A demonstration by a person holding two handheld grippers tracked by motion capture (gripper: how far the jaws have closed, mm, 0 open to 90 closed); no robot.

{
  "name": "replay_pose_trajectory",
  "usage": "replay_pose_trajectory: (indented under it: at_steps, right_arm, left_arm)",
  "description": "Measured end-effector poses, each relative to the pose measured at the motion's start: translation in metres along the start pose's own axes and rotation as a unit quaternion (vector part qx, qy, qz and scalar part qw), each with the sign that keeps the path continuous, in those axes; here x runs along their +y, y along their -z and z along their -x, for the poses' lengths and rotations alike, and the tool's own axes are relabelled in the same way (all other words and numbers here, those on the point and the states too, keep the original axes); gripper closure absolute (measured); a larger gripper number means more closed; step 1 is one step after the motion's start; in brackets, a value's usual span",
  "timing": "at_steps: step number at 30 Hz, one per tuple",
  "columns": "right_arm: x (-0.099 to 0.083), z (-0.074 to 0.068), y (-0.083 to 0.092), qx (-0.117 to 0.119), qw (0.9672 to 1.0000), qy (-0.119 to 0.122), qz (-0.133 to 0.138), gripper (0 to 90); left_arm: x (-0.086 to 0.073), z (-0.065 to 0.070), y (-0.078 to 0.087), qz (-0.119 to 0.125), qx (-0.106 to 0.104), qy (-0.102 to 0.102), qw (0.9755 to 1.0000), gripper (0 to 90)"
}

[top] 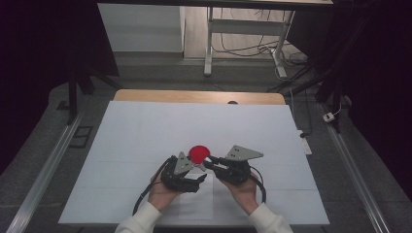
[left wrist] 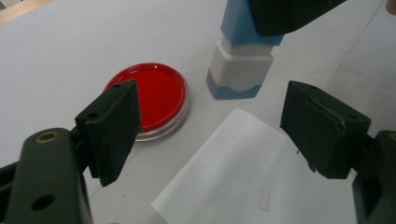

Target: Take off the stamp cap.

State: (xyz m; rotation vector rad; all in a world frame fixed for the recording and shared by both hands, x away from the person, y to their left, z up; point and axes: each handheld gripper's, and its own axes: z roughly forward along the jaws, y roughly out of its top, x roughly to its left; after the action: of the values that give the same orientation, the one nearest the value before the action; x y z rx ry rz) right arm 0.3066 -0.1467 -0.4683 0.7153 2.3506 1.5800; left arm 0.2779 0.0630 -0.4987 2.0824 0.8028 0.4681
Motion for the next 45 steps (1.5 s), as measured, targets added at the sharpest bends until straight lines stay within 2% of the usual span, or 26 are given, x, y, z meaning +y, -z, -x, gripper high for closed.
replay_pose_trajectory:
  at_steps: [7,11,20,35,45]
  right_arm:
    - [-0.001,0.002,0.002,-0.001,0.9999,-0.01,0.004,74.7]
    - [-0.003,0.002,0.002,-0.003,0.9999,-0.01,0.003,74.7]
    - [-0.003,0.001,0.002,-0.005,0.9999,-0.011,0.005,74.7]
    - [-0.004,0.001,0.001,-0.008,0.9999,-0.012,0.006,74.7]
    - [-0.005,0.002,0.002,-0.005,0.9997,-0.022,0.01,74.7]
  left_arm:
    - [0.002,0.005,-0.006,-0.002,-0.002,-0.006,1.0,21.2]
    - [0.003,0.009,-0.009,0.004,0.002,-0.013,0.9999,23.0]
    - [0.005,0.012,-0.011,0.012,0.007,-0.016,0.9998,27.1]
    - [0.004,0.014,-0.015,0.012,0.017,-0.022,0.9995,39.9]
    - [0.003,0.015,-0.017,0.007,0.021,-0.027,0.9994,49.8]
